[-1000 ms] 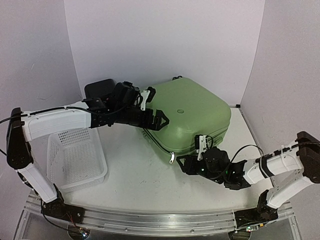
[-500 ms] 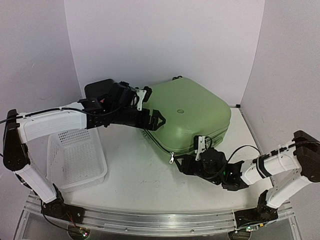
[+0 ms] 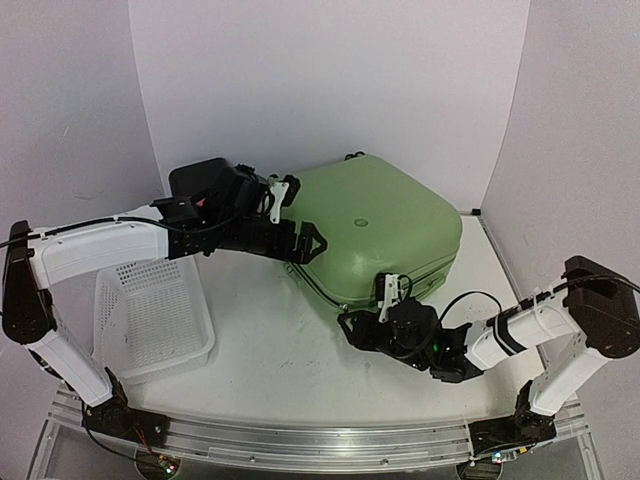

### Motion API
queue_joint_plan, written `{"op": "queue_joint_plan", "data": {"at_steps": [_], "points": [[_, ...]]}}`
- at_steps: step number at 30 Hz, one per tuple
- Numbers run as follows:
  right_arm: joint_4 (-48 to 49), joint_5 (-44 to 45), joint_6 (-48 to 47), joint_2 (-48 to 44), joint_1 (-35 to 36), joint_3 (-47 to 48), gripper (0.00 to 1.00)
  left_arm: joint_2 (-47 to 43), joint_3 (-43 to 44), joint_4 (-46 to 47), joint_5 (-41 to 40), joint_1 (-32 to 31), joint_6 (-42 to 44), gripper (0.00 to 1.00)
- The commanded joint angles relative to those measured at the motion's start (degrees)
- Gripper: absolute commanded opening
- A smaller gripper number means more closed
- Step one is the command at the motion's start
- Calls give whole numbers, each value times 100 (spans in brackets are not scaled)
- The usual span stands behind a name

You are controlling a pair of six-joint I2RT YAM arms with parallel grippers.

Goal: Open, take out, and arrange the luggage
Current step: Unzip the zipper of the luggage.

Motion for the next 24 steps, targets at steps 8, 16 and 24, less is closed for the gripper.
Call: {"op": "queue_joint_plan", "data": {"at_steps": [8,16,24], "points": [[528,157,-60,-12,33,434,0,-336,-24,8,-79,21,149,99],[-1835,948,64,-575,36,540,0,-323,-28,-45,-79,10,525,99],[-2956,1358,-785,-1013,-100,511,0,7,262,-37,-797,-286,1534,99]]}}
